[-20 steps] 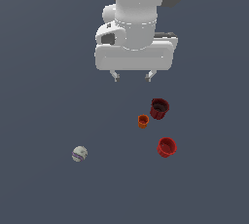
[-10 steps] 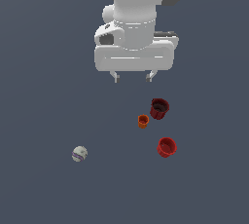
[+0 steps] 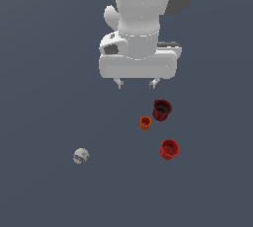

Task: Pick up a designated object from a clutter of objects.

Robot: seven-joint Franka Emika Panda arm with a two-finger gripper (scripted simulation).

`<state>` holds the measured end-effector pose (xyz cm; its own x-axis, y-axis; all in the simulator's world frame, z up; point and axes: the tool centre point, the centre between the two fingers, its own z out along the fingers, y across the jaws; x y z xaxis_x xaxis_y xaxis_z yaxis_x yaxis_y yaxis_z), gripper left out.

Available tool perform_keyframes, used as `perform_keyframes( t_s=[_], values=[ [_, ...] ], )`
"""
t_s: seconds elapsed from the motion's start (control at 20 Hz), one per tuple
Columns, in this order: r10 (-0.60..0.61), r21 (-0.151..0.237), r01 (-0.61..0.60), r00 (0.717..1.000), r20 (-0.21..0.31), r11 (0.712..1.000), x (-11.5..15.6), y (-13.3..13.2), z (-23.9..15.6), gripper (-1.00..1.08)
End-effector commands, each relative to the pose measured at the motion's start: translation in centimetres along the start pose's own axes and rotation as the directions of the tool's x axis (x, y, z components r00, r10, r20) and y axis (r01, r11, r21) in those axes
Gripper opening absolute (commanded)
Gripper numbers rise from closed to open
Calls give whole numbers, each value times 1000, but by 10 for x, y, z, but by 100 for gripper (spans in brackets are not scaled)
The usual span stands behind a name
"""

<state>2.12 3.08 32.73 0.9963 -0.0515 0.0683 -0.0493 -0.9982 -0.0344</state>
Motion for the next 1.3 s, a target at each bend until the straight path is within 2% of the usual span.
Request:
perform_keyframes(
  t_s=[0.0,0.45,0.85,1.25],
  values=[
    [22,-2,-22,1000,4,1000,1,-3,13,100],
    [152,-18,-152,988,23,988,-2,-20,90,100],
    [290,-40,-289,956,39,957,-20,-38,172,100],
    [374,-54,-371,926,47,927,-39,-49,222,100]
  ],
)
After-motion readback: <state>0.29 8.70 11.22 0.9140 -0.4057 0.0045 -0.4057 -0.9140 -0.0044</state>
